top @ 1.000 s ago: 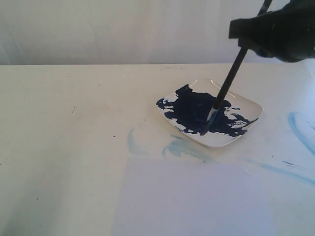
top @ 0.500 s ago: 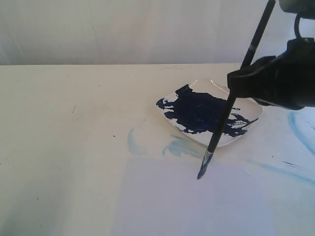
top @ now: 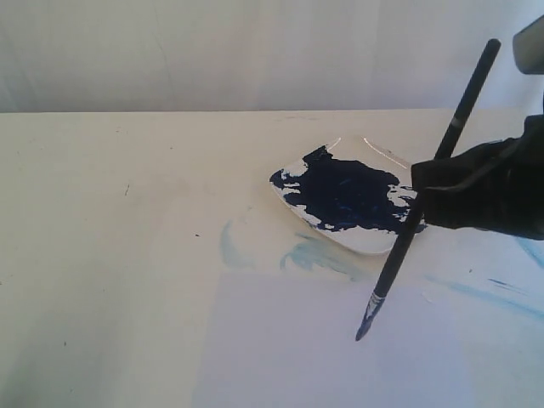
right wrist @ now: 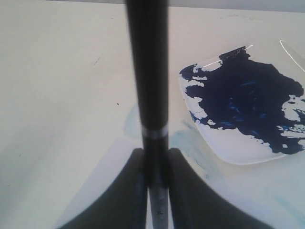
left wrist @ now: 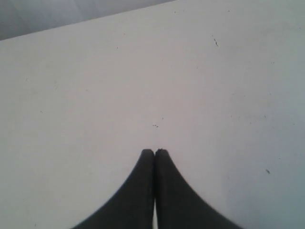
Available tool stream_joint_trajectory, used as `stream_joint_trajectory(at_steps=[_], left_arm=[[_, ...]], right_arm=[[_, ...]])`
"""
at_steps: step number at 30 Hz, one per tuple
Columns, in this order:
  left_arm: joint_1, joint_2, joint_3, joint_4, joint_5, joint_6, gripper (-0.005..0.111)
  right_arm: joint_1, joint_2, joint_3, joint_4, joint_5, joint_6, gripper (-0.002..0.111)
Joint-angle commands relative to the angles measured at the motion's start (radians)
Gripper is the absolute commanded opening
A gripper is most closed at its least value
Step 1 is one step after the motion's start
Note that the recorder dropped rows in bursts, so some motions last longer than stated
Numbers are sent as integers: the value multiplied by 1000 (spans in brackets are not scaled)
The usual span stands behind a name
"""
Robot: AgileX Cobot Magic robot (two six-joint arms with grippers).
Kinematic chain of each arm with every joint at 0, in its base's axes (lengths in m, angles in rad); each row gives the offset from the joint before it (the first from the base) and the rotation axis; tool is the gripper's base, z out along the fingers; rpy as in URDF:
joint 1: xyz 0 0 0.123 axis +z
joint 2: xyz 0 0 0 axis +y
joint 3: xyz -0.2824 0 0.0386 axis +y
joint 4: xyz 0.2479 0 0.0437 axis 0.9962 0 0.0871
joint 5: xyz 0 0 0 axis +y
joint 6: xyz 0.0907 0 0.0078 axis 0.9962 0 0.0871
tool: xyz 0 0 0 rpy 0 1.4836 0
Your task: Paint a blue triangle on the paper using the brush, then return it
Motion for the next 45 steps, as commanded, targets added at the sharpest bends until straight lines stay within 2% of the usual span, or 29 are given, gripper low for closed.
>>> stream_joint_trajectory(at_steps=[1, 3, 6, 9, 12, 13, 15, 18, 20, 22, 25, 27, 28, 32, 35, 37, 43, 45], left_arm=[[-4, 1, 6, 13, -49, -6, 0], [-4, 1, 6, 6, -88, -14, 0], [-4, 1, 6, -85, -196, -56, 0], [-4, 1, 6, -127, -374, -149, 0], [-4, 1, 6, -126, -556, -370, 0], [-4, 1, 6, -100, -602, -452, 0], [-4, 3, 6, -13, -647, -512, 0], [-4, 34, -63, 230, -550, -667, 0], [-4, 118, -154, 398, -456, -837, 0], [-4, 238, -245, 610, -436, -1044, 0], [-4, 507, -424, 1067, -608, -1440, 0], [-4, 721, -571, 1394, -772, -1743, 0], [-4, 805, -628, 1465, -828, -1838, 0], [-2, 1127, -807, 1465, -1132, -1860, 0], [-4, 1258, -882, 1465, -1309, -1860, 0], [-4, 1306, -905, 1465, -1342, -1858, 0], [-4, 1395, -908, 1465, -1253, -1846, 0], [-4, 1427, -908, 1386, -1268, -1846, 0]], right_arm=[[2, -10, 24, -19, -49, -13, 0], [2, -10, 29, -19, -62, -13, 0], [2, -10, 33, -28, -74, -13, 0], [2, -10, 42, -29, -94, -13, 0], [2, -10, 44, -27, -101, -13, 0], [2, -10, 44, -27, -104, -13, 0], [2, -7, 44, -27, -119, -13, 0], [2, 7, 50, -27, -145, -13, 0], [2, 16, 63, -20, -170, -13, 0], [2, 15, 70, -17, -179, -13, 0], [2, 15, 74, -13, -185, -13, 0], [2, 15, 74, -13, -185, -13, 0], [2, 15, 74, -13, -185, -13, 0], [2, 15, 74, -13, -178, -13, 0], [2, 15, 74, -13, -173, -13, 0], [2, 15, 74, -13, -173, -13, 0], [2, 15, 74, -11, -174, -13, 0], [2, 15, 74, -4, -174, -13, 0]])
